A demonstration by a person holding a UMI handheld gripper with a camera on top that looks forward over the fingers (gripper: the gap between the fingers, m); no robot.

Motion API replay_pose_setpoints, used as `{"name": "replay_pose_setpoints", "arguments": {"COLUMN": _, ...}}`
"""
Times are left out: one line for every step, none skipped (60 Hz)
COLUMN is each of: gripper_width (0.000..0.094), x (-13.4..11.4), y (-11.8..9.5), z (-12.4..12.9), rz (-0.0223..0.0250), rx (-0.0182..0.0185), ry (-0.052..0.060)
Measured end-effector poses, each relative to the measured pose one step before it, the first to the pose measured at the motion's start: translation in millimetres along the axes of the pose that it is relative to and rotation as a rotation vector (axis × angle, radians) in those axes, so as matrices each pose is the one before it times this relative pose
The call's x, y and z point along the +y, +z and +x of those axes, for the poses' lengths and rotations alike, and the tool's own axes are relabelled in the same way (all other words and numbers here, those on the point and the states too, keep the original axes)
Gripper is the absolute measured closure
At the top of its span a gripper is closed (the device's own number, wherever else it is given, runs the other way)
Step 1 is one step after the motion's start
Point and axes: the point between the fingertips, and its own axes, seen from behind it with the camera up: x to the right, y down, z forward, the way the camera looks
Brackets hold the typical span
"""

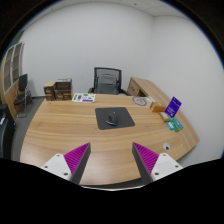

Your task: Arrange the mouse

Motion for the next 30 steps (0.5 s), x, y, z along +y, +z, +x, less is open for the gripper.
{"name": "replay_pose_setpoints", "arguments": {"gripper_width": 0.0076, "x": 4.42, "y": -7.07, "z": -0.75, "rz": -0.00671, "rx": -0.00261, "ry": 0.0036}}
{"name": "replay_pose_setpoints", "arguments": {"gripper_width": 0.0077, "x": 4.69, "y": -6.82, "z": -0.71, "rz": -0.00769, "rx": -0.00285, "ry": 0.0053}}
{"name": "replay_pose_setpoints", "arguments": {"gripper_width": 0.0074, "x": 4.03, "y": -6.48, "z": -0.95, "rz": -0.00613, "rx": -0.00353, "ry": 0.006}}
{"name": "replay_pose_setpoints", "arguments": {"gripper_width": 0.0076, "x": 3.96, "y": -6.01, "z": -1.01, "rz": -0.00419, "rx": -0.00348, "ry": 0.0065}}
{"name": "replay_pose_setpoints", "arguments": {"gripper_width": 0.0076, "x": 3.92, "y": -5.48, "z": -0.81, "rz": -0.00378, "rx": -0.00345, "ry": 0.0066}}
{"name": "replay_pose_setpoints", "arguments": {"gripper_width": 0.0077, "x": 3.68, "y": -5.27, "z": -0.58, "rz": -0.00413, "rx": -0.00239, "ry": 0.0069}}
{"name": "replay_pose_setpoints", "arguments": {"gripper_width": 0.0073, "x": 5.8, "y": -4.26, "z": -1.39, "rz": -0.00058, "rx": -0.00006, "ry": 0.0076}}
{"name": "replay_pose_setpoints", "arguments": {"gripper_width": 0.0077, "x": 3.22, "y": -5.05, "z": -0.39, "rz": -0.00353, "rx": -0.00242, "ry": 0.008}}
{"name": "replay_pose_setpoints", "arguments": {"gripper_width": 0.0074, "x": 2.16, "y": -4.02, "z": -0.52, "rz": -0.00298, "rx": -0.00352, "ry": 0.0068}}
{"name": "replay_pose_setpoints", "arguments": {"gripper_width": 0.0074, "x": 2.57, "y": -3.88, "z": -0.7, "rz": -0.00067, "rx": -0.00329, "ry": 0.006}}
{"name": "replay_pose_setpoints", "arguments": {"gripper_width": 0.0075, "x": 2.64, "y": -3.19, "z": -0.25, "rz": -0.00014, "rx": -0.00242, "ry": 0.0039}}
{"name": "replay_pose_setpoints", "arguments": {"gripper_width": 0.0075, "x": 2.9, "y": -3.1, "z": -0.51, "rz": -0.00206, "rx": -0.00123, "ry": 0.0034}}
{"name": "replay_pose_setpoints", "arguments": {"gripper_width": 0.0074, "x": 2.81, "y": -2.73, "z": 0.08, "rz": -0.00282, "rx": 0.00002, "ry": 0.0029}}
{"name": "replay_pose_setpoints", "arguments": {"gripper_width": 0.0074, "x": 2.64, "y": -2.74, "z": -0.16, "rz": -0.00184, "rx": 0.00042, "ry": 0.0029}}
{"name": "replay_pose_setpoints", "arguments": {"gripper_width": 0.0073, "x": 1.95, "y": -2.38, "z": -0.44, "rz": -0.00088, "rx": -0.00033, "ry": 0.0026}}
{"name": "replay_pose_setpoints", "arguments": {"gripper_width": 0.0073, "x": 3.18, "y": -1.64, "z": 0.53, "rz": 0.00229, "rx": -0.00305, "ry": 0.0017}}
{"name": "replay_pose_setpoints", "arguments": {"gripper_width": 0.0074, "x": 0.21, "y": -3.35, "z": -2.07, "rz": -0.00123, "rx": -0.00129, "ry": 0.0009}}
{"name": "replay_pose_setpoints", "arguments": {"gripper_width": 0.0074, "x": 0.81, "y": -1.87, "z": -0.99, "rz": 0.00111, "rx": -0.00229, "ry": 0.0004}}
{"name": "replay_pose_setpoints", "arguments": {"gripper_width": 0.0074, "x": 0.9, "y": -1.84, "z": -1.05, "rz": 0.00141, "rx": -0.00288, "ry": 0.0016}}
{"name": "replay_pose_setpoints", "arguments": {"gripper_width": 0.0075, "x": 1.29, "y": -0.91, "z": -0.18, "rz": -0.001, "rx": -0.00267, "ry": 0.0042}}
{"name": "replay_pose_setpoints", "arguments": {"gripper_width": 0.0076, "x": 0.74, "y": -1.4, "z": -0.61, "rz": -0.00209, "rx": -0.00213, "ry": 0.0066}}
{"name": "replay_pose_setpoints", "arguments": {"gripper_width": 0.0075, "x": 0.62, "y": -1.44, "z": -0.71, "rz": -0.00138, "rx": -0.00206, "ry": 0.0062}}
{"name": "replay_pose_setpoints", "arguments": {"gripper_width": 0.0076, "x": 0.17, "y": -1.11, "z": -0.51, "rz": -0.00011, "rx": -0.00201, "ry": 0.0033}}
{"name": "replay_pose_setpoints", "arguments": {"gripper_width": 0.0076, "x": -0.21, "y": -1.03, "z": -0.15, "rz": 0.00119, "rx": -0.00111, "ry": 0.0}}
{"name": "replay_pose_setpoints", "arguments": {"gripper_width": 0.0074, "x": -0.92, "y": -0.96, "z": 0.5, "rz": 0.00345, "rx": 0.00066, "ry": -0.0015}}
{"name": "replay_pose_setpoints", "arguments": {"gripper_width": 0.0073, "x": -1.15, "y": -1.06, "z": 0.94, "rz": 0.00512, "rx": 0.00209, "ry": -0.002}}
{"name": "replay_pose_setpoints", "arguments": {"gripper_width": 0.0075, "x": -0.83, "y": -0.55, "z": 0.72, "rz": 0.0042, "rx": 0.00233, "ry": -0.0007}}
{"name": "replay_pose_setpoints", "arguments": {"gripper_width": 0.0074, "x": -0.14, "y": -0.5, "z": 0.62, "rz": 0.00146, "rx": 0.0015, "ry": 0.0013}}
{"name": "replay_pose_setpoints", "arguments": {"gripper_width": 0.0075, "x": -0.44, "y": -0.7, "z": 0.16, "rz": 0.00078, "rx": 0.00098, "ry": 0.0017}}
{"name": "replay_pose_setpoints", "arguments": {"gripper_width": 0.0074, "x": -0.57, "y": -0.56, "z": 0.29, "rz": 0.0019, "rx": 0.00035, "ry": 0.0005}}
